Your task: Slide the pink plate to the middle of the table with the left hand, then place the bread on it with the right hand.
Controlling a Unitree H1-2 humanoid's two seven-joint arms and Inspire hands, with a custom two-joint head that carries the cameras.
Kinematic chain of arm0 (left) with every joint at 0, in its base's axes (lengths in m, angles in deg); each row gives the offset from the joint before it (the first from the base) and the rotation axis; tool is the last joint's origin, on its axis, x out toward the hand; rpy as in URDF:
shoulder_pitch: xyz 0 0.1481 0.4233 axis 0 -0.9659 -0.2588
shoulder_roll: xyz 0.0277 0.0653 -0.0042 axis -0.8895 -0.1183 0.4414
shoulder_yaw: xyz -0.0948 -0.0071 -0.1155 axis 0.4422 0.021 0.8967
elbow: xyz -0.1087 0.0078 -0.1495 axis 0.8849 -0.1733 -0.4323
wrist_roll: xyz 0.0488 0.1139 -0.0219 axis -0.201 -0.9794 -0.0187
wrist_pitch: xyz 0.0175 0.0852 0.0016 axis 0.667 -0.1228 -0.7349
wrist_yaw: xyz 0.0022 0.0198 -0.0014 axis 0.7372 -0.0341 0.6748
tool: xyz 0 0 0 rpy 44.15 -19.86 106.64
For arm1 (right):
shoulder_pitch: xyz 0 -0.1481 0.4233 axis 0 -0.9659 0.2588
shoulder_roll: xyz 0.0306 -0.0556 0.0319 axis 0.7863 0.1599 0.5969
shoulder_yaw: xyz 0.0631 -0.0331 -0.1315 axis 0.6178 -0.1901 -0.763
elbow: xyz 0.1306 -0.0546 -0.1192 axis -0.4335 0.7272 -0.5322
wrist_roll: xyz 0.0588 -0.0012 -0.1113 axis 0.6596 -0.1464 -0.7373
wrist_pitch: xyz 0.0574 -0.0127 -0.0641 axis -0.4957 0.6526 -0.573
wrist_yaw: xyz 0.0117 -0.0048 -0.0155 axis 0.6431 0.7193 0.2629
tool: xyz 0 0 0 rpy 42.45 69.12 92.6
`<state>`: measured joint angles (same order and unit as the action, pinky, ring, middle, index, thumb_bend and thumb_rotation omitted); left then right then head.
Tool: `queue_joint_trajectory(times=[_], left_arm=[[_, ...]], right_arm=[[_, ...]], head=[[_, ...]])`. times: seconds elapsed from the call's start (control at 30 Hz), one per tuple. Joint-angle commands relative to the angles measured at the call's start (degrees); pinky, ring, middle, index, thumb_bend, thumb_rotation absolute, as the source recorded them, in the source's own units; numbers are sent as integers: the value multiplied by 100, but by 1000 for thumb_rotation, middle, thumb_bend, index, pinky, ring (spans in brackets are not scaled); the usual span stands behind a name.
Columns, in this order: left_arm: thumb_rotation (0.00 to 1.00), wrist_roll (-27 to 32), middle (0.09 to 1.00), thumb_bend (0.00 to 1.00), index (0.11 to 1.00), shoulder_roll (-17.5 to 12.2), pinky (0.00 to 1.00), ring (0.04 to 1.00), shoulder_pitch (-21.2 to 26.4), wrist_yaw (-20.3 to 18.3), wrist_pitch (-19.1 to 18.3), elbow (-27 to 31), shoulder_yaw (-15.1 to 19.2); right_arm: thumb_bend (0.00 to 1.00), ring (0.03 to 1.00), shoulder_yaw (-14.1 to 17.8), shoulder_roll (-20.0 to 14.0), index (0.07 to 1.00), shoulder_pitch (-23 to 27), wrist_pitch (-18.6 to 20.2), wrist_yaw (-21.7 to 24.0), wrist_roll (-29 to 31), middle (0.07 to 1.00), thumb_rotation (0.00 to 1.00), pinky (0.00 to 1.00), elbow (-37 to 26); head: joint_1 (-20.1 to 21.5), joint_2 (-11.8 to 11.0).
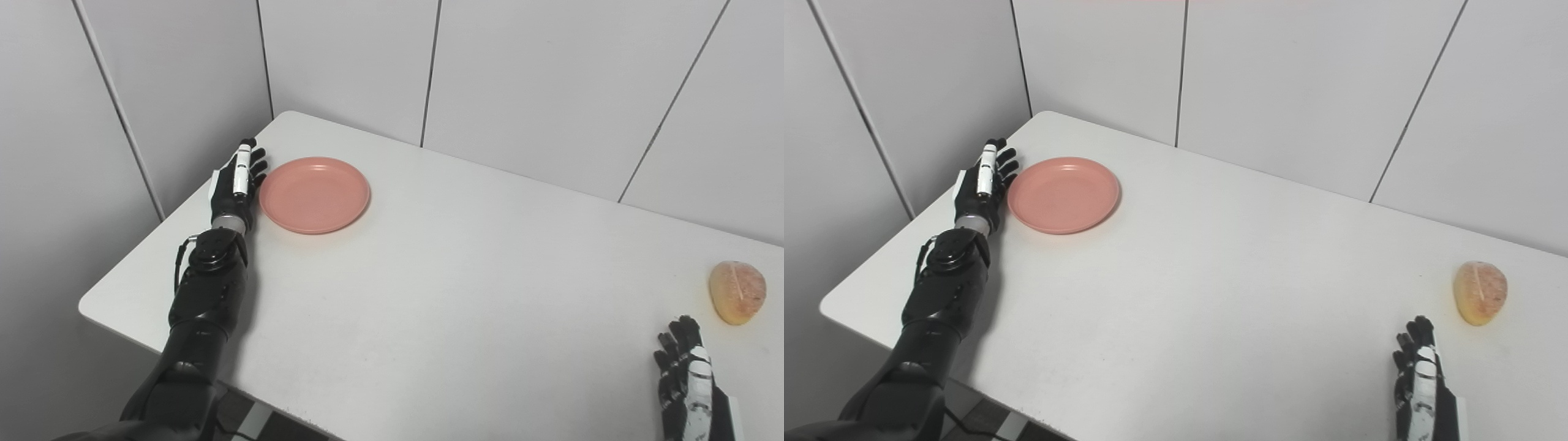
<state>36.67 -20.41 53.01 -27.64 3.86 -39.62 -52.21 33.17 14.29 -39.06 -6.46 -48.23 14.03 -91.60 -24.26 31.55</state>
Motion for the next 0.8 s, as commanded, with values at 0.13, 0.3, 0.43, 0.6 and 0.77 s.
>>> queue_joint_trajectory(times=[0.13, 0.3, 0.43, 0.6, 0.77], left_arm=[[1000, -36, 867, 364, 852, 261, 866, 873, 460, -361, -198, 11, -467], [1000, -108, 863, 372, 852, 387, 869, 869, 600, -344, -263, -184, -691], [1000, -130, 856, 361, 844, 449, 845, 858, 659, -385, -329, -267, -781], [1000, -115, 865, 351, 853, 481, 852, 861, 653, -602, -284, -312, -919], [1000, -135, 857, 359, 845, 577, 838, 847, 595, -741, -314, -273, -1065]], right_arm=[[113, 955, -27, 102, 934, 77, -38, -61, -73, 949, 1000, 981, -199], [116, 965, -55, 132, 943, 64, -10, -28, -41, 959, 1000, 993, -203], [120, 957, -69, 179, 934, 75, -61, -67, -89, 951, 1000, 986, -153], [134, 949, -75, 236, 926, 91, -194, -48, -90, 943, 1000, 977, -40], [135, 931, -128, 295, 909, 72, -184, -101, -226, 926, 1000, 938, -68]], head=[[69, 24], [157, 64], [295, 104], [450, 155], [608, 220]])
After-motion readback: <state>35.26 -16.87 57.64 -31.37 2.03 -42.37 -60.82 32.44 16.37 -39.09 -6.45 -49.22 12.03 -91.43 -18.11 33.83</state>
